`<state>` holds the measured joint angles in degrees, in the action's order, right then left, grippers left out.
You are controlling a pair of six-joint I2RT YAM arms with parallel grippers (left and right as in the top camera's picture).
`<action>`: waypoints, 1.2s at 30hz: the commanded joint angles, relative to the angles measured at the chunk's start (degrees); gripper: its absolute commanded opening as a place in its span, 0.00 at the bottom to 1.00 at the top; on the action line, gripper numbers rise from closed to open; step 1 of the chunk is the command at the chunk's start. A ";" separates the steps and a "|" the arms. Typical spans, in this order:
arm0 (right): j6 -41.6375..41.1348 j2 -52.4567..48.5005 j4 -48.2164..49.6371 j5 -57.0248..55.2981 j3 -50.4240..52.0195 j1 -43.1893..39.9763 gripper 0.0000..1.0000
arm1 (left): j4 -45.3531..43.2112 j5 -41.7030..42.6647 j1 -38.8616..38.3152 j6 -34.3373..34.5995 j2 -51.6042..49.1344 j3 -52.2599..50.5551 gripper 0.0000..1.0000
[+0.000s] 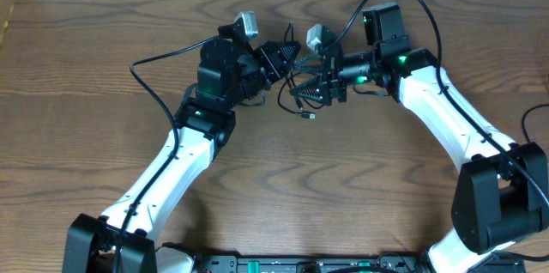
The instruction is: Untangle cables
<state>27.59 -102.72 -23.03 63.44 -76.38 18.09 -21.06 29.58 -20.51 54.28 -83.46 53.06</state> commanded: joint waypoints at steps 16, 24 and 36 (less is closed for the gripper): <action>-1.44 -0.04 2.49 1.60 0.33 2.91 0.48 | -0.48 -0.70 -0.46 1.97 1.20 0.31 0.08; -1.86 -0.04 2.45 1.60 0.33 2.84 0.01 | -0.48 -0.72 -0.44 1.95 1.20 0.31 0.08; -1.90 -0.04 -0.04 1.40 0.33 1.60 0.01 | -0.48 -0.68 -0.39 1.49 1.20 0.31 0.17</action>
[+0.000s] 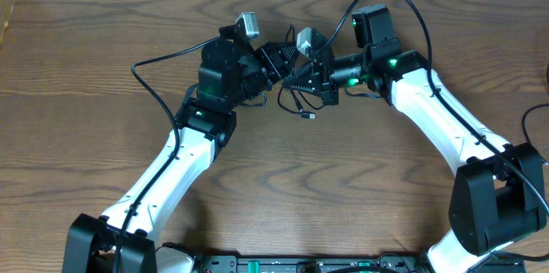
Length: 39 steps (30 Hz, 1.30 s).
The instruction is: Untangle cables
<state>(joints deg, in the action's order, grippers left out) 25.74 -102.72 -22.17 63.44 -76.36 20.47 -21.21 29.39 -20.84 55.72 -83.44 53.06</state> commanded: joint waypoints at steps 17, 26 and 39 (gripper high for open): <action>0.00 -0.04 -7.28 -0.48 0.31 -5.57 0.01 | 3.76 0.98 -0.07 -9.51 1.16 0.31 0.58; 0.00 -0.04 -10.47 -1.92 0.31 -8.13 0.01 | 9.22 1.01 -0.07 -20.48 1.16 0.31 0.59; -5.16 0.50 -16.39 -14.25 0.28 -10.43 0.01 | 33.79 -0.90 -0.07 -47.69 1.18 0.31 0.59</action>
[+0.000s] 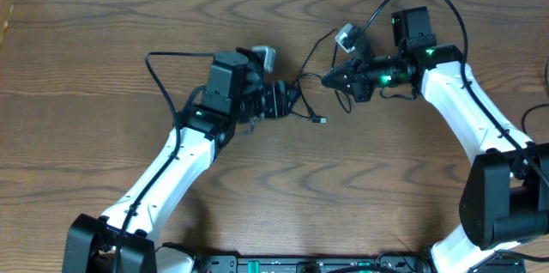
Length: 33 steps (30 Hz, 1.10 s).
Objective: Untangle cables
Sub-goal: 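Pull the black cable up and right off the table with the right gripper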
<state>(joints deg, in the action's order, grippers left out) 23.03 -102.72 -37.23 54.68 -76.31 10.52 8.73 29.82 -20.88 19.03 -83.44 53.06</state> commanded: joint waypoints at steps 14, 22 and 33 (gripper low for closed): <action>-12.74 13.14 -13.62 -39.41 -3.45 -0.48 0.01 | 11.61 -16.41 -0.02 -11.47 10.38 0.31 0.86; -19.58 20.04 -22.47 -57.11 -8.63 -0.48 0.01 | 15.69 -16.37 -0.04 -10.78 16.96 0.31 0.97; -20.85 24.72 -25.53 -57.92 -9.31 -0.48 0.01 | 20.13 -16.39 -0.02 -8.00 17.97 0.31 0.98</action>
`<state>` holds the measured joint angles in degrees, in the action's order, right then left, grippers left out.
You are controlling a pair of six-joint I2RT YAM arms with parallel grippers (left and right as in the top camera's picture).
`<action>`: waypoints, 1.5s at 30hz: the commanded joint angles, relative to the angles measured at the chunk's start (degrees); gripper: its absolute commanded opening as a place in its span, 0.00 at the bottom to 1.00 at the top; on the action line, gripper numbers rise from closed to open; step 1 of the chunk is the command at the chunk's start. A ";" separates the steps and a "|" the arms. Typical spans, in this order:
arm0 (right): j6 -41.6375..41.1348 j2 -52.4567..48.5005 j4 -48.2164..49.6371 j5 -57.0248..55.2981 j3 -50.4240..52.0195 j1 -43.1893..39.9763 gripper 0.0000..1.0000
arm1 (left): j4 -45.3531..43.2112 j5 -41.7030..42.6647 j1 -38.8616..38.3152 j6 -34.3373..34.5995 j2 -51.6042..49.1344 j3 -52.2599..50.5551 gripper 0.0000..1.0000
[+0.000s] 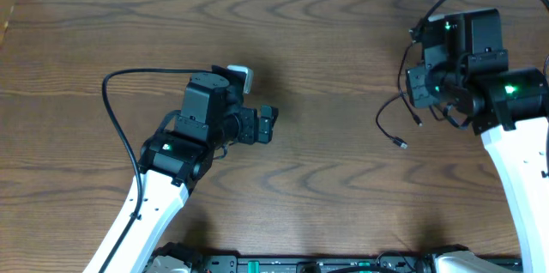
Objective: Untangle cables
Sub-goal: 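Pull the black cable up and right off the table with the right gripper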
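Observation:
A thin black cable (383, 127) hangs in a loop below my right gripper (413, 93), with a small connector (401, 143) at its free end. A second short strand (418, 118) dangles beside it. The right gripper is at the far right, lifted, and appears shut on the cable bundle; its fingers are mostly hidden under the wrist. My left gripper (268, 125) sits at centre-left, well apart from the cables. It points right with its fingers slightly apart and nothing between them.
The brown wooden table (326, 196) fills the view. The left arm's own black lead (111, 93) arcs out to the left of its wrist. The right arm's lead loops near the back right edge. A white wall strip runs along the back.
The left gripper no longer touches the cable and has drawn back left and toward the front. The right gripper has moved far right and higher, with the cable now hanging from it alone.
First both grippers met at the back centre over a tangled cable bundle, and they stayed close together there. Then they stood apart with the cable stretched between them. Now only the right gripper holds the cable, at the far right.

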<state>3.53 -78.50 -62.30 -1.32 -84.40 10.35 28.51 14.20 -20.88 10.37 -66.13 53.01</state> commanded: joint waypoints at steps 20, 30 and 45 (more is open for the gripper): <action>-8.63 0.61 0.74 0.04 -2.40 -12.79 0.01 | -0.94 -11.17 -0.02 -5.22 5.60 0.37 0.98; -7.65 -0.76 16.15 10.16 -2.40 -18.78 0.01 | -1.16 -10.14 -0.09 -2.80 7.41 0.37 0.98; -5.14 -27.43 26.08 20.26 -26.43 -28.02 0.01 | -2.01 -10.14 -0.09 -2.73 7.41 0.35 0.98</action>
<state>-3.60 -102.96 -36.73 17.19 -103.11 -15.97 26.59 4.14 -20.88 7.46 -59.18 53.01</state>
